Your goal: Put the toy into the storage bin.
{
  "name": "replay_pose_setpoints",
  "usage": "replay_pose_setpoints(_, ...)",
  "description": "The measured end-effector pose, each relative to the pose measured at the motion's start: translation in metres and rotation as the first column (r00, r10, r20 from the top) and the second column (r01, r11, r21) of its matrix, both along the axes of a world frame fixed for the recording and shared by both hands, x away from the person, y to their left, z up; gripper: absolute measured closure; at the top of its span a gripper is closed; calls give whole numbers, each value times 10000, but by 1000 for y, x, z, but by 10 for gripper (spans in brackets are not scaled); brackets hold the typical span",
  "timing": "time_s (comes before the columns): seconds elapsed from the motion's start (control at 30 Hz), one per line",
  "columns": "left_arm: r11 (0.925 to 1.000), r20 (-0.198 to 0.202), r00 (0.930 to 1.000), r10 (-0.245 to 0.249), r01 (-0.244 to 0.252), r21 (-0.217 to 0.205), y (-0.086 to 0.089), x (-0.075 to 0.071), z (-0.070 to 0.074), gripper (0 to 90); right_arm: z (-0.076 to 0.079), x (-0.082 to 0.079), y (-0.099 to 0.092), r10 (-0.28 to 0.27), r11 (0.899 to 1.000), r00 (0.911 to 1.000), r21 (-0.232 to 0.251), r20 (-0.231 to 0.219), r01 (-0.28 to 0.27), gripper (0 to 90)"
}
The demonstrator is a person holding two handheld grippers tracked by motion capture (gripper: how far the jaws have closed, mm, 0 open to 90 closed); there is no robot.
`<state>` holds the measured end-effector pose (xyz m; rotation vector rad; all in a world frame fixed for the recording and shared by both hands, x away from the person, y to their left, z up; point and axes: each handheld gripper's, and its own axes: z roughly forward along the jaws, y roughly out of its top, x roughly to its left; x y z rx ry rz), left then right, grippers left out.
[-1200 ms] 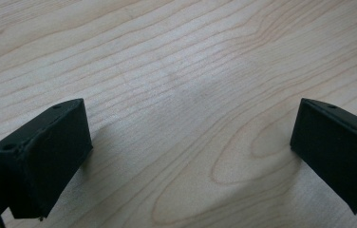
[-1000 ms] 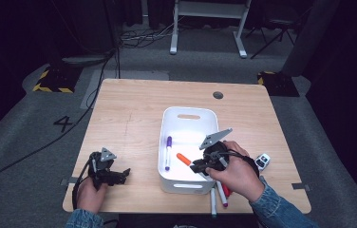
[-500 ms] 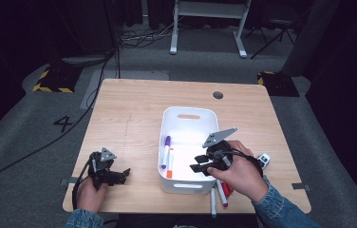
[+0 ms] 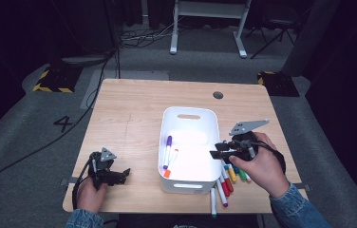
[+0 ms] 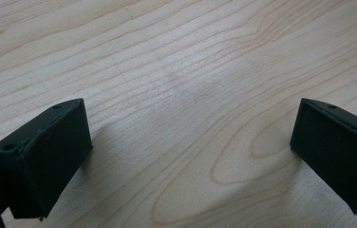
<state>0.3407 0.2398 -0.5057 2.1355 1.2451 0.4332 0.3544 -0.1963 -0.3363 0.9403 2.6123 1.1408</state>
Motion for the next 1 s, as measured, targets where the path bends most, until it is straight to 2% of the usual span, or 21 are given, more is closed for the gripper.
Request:
replay_pose_setpoints(0.27, 10000, 0, 10000, 1, -1, -1, 0, 0, 0, 0, 2, 7, -32, -1034, 9946, 9946, 122, -73, 1035, 642)
replay_pose_setpoints(0.47, 10000, -1, 10000, 0, 0, 1, 0, 0, 0, 0, -9, 17, -52, -1731, 9845, 9847, -324, -187, 1725, 659)
replay_pose_setpoints(0.67, 10000, 1, 10000, -1, 1, 0, 0, 0, 0, 0, -29, 30, -69, -2404, 9692, 9688, -702, -602, 2361, 676)
replay_pose_setpoints(0.77, 10000, 2, 10000, 1, -1, -1, 0, 0, 0, 0, -41, 36, -78, -2741, 9591, 9581, -967, -836, 2660, 680)
replay_pose_setpoints(0.83, 10000, 1, 10000, 0, 0, -2, 0, 0, 0, 0, -48, 39, -82, -2856, 9551, 9536, -1100, -955, 2750, 680)
replay_pose_setpoints(1.0, 10000, 0, 10000, 0, 0, -1, 0, 0, 0, 0, -74, 50, -94, -3195, 9429, 9357, -1487, -1499, 2982, 680)
